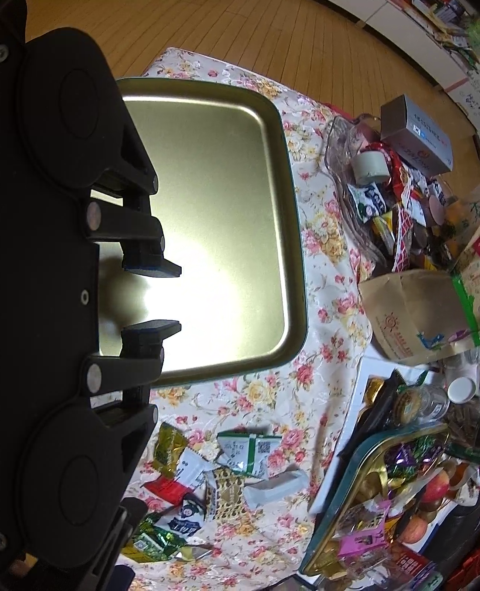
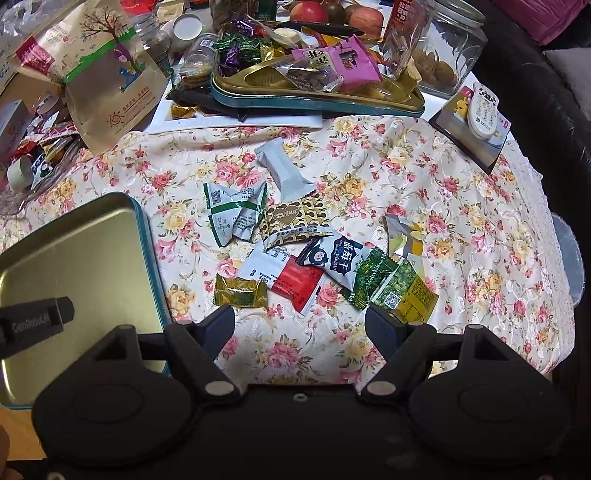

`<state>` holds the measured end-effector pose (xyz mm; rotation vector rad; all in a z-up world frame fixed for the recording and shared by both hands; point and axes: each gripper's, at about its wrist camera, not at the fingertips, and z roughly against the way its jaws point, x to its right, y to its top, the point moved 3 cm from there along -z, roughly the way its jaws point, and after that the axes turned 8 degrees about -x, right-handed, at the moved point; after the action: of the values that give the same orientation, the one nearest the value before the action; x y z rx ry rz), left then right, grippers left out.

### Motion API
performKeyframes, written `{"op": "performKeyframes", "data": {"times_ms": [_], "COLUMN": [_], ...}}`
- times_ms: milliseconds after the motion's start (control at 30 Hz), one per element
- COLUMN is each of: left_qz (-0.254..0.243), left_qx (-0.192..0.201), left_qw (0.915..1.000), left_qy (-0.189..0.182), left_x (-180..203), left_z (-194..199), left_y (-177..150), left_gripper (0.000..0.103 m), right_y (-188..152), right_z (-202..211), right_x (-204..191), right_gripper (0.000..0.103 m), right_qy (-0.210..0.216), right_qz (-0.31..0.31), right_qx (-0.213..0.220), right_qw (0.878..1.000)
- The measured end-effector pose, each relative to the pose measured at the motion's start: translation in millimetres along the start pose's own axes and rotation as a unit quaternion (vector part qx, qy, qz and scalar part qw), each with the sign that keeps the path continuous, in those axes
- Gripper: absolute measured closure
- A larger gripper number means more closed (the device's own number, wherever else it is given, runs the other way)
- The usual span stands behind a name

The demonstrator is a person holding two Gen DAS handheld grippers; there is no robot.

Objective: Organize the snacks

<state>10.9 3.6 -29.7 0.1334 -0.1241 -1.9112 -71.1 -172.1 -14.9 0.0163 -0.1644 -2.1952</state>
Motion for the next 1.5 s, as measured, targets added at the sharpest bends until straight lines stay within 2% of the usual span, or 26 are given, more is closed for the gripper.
{"op": "performKeyframes", "data": {"times_ms": [300, 567, 767, 900, 1067, 1167, 1267, 1500], "left_qz": [-0.061, -0.096, -0.118, -0.131, -0.140, -0.143, -0.141, -0.137], "left_qx": [-0.013, -0.045, -0.062, -0.071, -0.074, -0.072, -0.073, -0.079], "left_qw": [0.9979, 0.9937, 0.9906, 0.9887, 0.9873, 0.9871, 0.9872, 0.9875], "left_qy": [-0.020, -0.037, -0.030, -0.021, -0.010, -0.006, -0.005, -0.005], "left_x": [41.6, 88.8, 115.3, 124.6, 129.4, 129.7, 128.0, 124.4], "left_z": [-1.8, -14.4, -24.4, -31.0, -34.9, -35.0, -35.7, -37.1], "left_y": [-3.3, -7.7, -14.7, -19.4, -22.4, -22.7, -22.9, -22.7], "left_gripper": [0.068, 0.068, 0.068, 0.068, 0.068, 0.068, 0.068, 0.068], "right_y": [12.0, 10.8, 7.4, 3.9, 5.9, 8.2, 9.1, 11.4], "right_z": [-6.4, -26.5, -44.1, -53.1, -60.8, -65.8, -73.4, -98.8], "right_x": [57.1, 120.5, 152.0, 164.7, 157.1, 144.9, 137.1, 133.5], "right_gripper": [0.023, 0.026, 0.028, 0.033, 0.033, 0.033, 0.033, 0.033], "right_qy": [0.016, 0.057, 0.028, 0.009, 0.018, 0.044, 0.070, 0.043], "right_qz": [-0.091, -0.200, -0.249, -0.254, -0.220, -0.185, -0.175, -0.172], "right_qx": [-0.023, -0.059, -0.058, -0.042, -0.020, -0.030, -0.045, -0.057], "right_qw": [0.995, 0.976, 0.966, 0.966, 0.975, 0.981, 0.981, 0.983]}}
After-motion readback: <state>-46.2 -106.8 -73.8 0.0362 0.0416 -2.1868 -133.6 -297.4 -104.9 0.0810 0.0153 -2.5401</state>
